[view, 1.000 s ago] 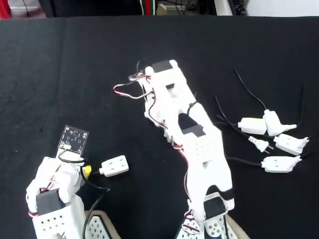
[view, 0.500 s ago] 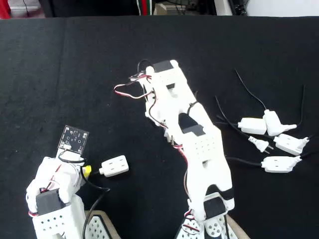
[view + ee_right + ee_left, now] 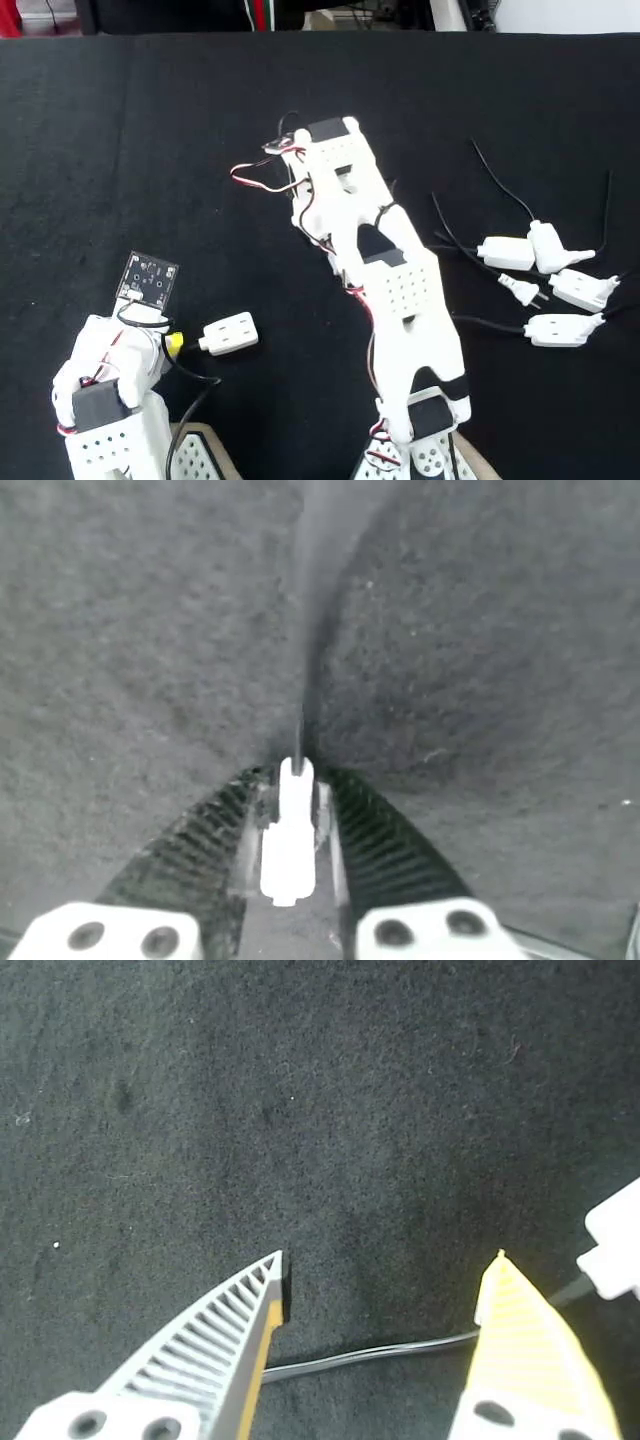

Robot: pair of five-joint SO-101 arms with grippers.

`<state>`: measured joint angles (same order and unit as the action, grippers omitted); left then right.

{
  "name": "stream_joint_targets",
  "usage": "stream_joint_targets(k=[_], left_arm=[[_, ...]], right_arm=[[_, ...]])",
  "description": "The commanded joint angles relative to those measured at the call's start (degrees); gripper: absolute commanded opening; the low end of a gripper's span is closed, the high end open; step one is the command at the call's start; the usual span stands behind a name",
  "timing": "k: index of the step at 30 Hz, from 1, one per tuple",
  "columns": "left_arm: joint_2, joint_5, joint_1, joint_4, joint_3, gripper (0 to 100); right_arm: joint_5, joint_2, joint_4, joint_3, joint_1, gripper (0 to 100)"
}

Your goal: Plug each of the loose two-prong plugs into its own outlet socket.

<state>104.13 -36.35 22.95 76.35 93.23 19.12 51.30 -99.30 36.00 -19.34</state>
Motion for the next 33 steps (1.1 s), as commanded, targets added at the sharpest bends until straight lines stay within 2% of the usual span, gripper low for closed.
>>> stream_joint_targets(k=[1, 11, 17, 33], left_arm=[[0.09, -0.88, -0.13, 0.35, 0.31, 30], [0.09, -0.88, -0.13, 0.35, 0.31, 30], [0.09, -0.88, -0.13, 0.35, 0.31, 30], [0.09, -0.88, -0.13, 0.35, 0.31, 30]], right_arm=[[-0.09, -0.22, -1.76, 1.98, -0.79, 2.1], [0.18, -0.4, -1.93, -0.84, -0.88, 3.3], [1.67, -0.4, -1.93, -2.77, -0.97, 20.2], [2.11, -0.48, -1.93, -9.8, -1.32, 20.8]])
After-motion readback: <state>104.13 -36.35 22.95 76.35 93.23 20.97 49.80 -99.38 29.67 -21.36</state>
